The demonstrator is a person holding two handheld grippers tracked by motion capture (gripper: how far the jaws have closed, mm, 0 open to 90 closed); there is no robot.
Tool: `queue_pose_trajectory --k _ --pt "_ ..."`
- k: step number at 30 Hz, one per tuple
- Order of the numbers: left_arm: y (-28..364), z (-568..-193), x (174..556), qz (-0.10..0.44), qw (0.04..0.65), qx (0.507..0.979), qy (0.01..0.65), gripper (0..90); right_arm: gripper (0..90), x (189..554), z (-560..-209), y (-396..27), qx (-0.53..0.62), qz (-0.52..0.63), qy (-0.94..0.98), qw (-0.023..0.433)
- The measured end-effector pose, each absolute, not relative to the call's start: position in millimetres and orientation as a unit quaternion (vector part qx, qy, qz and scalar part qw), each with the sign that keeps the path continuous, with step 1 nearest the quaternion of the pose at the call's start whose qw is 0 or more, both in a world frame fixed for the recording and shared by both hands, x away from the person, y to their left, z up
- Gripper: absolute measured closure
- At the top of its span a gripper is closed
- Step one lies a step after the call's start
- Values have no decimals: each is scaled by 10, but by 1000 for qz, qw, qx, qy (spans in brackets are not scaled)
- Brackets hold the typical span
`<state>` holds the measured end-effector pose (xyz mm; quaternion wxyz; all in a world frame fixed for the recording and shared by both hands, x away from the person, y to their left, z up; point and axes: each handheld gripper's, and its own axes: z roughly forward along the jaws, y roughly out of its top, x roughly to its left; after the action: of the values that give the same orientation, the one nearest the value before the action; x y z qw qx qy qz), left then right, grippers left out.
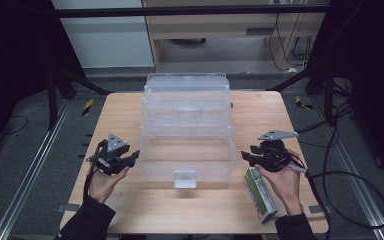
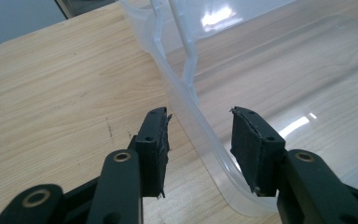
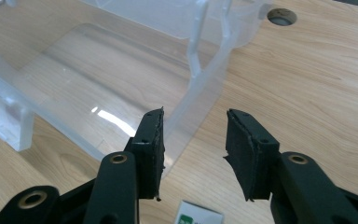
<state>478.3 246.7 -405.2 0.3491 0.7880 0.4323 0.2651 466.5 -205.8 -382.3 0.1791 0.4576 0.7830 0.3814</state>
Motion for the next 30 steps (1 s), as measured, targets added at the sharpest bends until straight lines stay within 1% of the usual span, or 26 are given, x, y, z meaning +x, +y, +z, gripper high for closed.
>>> queue_pose_trajectory --k 4,13,20,30 --pt "2481 -4030 4773 267 351 788 429 550 517 4613 -3748 -2140 465 379 781 176" --pt "2506 -4022 4771 267 349 788 431 539 489 4485 -3675 -2267 477 371 780 163" --pt "2522 -4019 4775 266 348 788 433 532 467 4434 -3668 -2260 480 351 789 152" --pt "2510 -4067 4800 257 343 793 433 519 420 4373 -3571 -2178 486 315 804 137"
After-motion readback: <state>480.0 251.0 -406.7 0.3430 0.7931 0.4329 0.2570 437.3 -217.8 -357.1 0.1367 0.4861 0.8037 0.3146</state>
